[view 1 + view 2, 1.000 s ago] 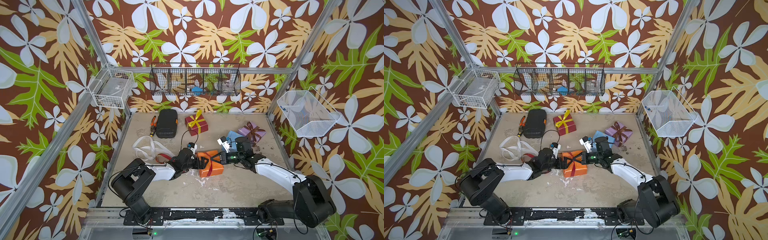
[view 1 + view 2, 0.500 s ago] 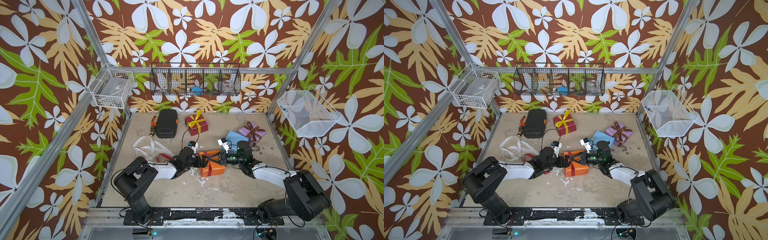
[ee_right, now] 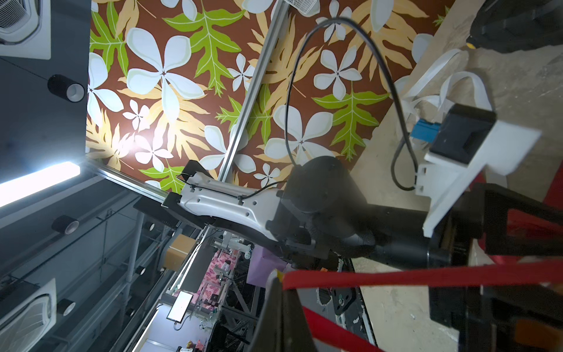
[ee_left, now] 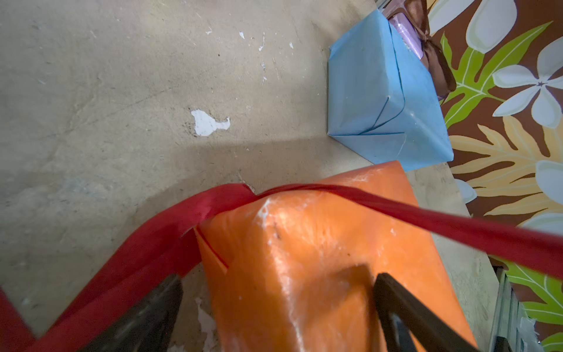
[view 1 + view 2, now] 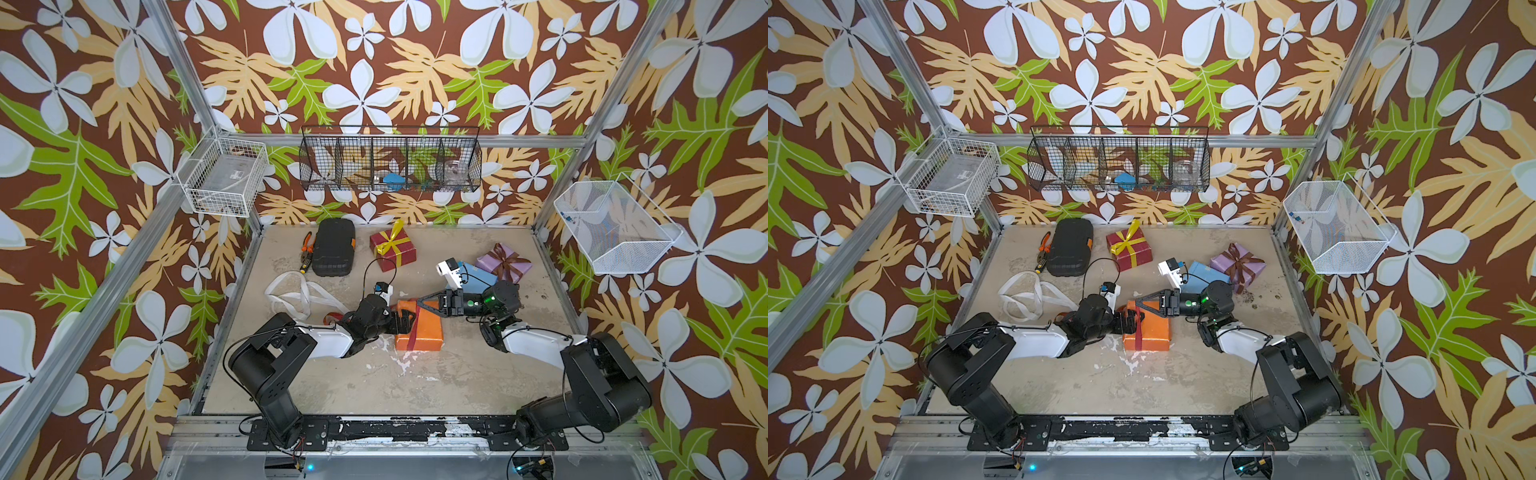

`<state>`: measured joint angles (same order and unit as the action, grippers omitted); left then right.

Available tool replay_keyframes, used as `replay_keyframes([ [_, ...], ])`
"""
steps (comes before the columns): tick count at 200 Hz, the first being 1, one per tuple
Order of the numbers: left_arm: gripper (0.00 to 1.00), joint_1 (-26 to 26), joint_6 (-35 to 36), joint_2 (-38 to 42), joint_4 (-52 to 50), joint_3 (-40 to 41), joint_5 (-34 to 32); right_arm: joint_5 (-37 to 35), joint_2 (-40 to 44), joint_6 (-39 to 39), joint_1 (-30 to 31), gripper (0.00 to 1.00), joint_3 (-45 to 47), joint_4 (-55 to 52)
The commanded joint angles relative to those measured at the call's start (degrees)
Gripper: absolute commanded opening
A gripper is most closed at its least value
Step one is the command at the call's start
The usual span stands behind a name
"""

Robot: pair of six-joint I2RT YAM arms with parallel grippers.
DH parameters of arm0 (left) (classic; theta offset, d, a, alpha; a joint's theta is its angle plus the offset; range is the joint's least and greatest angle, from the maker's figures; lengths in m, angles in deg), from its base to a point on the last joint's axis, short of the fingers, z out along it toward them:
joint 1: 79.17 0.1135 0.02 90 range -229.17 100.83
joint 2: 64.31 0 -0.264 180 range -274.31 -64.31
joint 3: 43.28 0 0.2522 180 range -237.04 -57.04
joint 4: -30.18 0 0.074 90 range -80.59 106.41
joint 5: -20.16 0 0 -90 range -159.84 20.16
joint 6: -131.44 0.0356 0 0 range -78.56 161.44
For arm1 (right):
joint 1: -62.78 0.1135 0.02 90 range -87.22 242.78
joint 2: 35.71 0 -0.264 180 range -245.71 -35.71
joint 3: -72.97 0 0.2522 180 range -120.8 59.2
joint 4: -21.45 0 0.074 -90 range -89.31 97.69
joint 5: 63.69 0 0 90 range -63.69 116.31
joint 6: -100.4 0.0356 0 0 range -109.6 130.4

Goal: Untie the ribbon bows on the gift boxes
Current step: Pull the ribbon from the gift box.

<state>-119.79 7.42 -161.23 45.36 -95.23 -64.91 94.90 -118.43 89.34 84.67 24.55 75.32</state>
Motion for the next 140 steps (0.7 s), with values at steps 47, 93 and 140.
replay_keyframes([
  [47,1.00,0.02,3.79,0.93,-15.32,0.58,-4.05,-1.81,8.33,-20.55,-1.45,0.00,-10.17,-26.48],
  [93,1.00,0.09,4.20,1.21,-16.19,0.65,-4.67,-1.62,9.74,-20.75,-2.16,0.00,-13.90,-29.13],
  [140,1.00,0.04,4.26,2.17,-16.47,1.19,-5.05,-3.54,11.04,-26.22,-2.53,0.00,-20.72,-38.93],
])
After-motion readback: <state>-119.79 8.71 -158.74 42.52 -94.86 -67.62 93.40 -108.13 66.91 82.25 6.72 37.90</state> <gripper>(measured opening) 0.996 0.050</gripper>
